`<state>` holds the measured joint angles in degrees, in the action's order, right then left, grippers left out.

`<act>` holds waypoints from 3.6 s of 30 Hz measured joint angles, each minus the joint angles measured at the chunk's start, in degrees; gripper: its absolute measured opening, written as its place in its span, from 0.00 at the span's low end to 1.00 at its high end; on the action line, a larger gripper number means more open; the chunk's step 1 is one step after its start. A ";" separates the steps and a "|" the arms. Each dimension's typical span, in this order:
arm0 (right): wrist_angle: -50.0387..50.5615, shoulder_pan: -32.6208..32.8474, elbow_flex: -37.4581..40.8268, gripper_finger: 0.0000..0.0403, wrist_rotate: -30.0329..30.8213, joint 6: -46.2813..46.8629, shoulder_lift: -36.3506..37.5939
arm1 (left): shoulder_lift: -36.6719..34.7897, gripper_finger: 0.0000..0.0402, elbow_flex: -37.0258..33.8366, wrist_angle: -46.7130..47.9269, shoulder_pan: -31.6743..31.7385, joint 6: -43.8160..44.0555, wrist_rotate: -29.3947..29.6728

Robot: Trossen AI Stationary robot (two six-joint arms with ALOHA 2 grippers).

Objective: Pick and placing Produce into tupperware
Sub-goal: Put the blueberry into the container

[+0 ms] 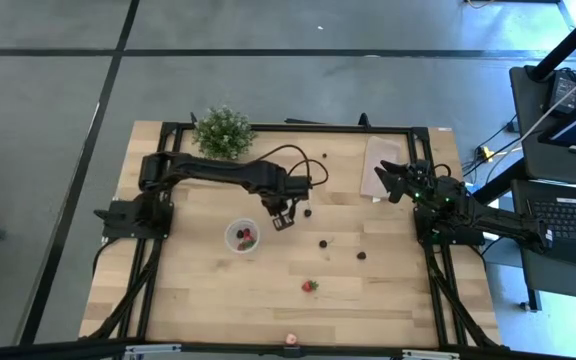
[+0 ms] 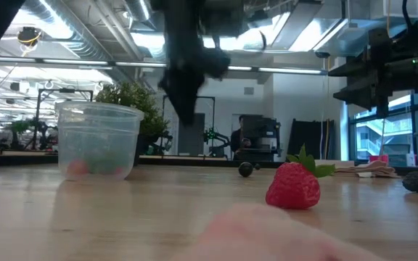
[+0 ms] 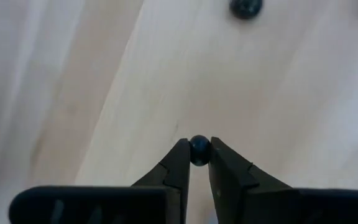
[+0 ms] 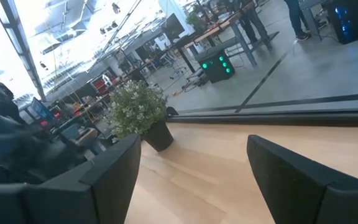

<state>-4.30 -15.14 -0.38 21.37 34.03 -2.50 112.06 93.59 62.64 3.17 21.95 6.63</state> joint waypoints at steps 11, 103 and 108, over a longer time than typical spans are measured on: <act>-0.06 -0.02 0.00 0.73 -0.50 -0.01 0.02 | -6.64 0.09 6.86 22.05 -9.87 12.87 0.34; 27.42 5.86 -48.22 0.73 -7.50 -17.82 -47.57 | -59.97 0.11 -37.50 -26.77 -29.11 4.62 49.03; 30.17 6.77 -56.83 0.73 -7.50 -17.81 -63.36 | -64.10 0.06 -46.81 -34.92 -29.87 4.44 49.03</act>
<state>25.87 -8.36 -57.21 13.87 16.23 -65.86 47.96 46.77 27.73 -26.70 26.39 55.66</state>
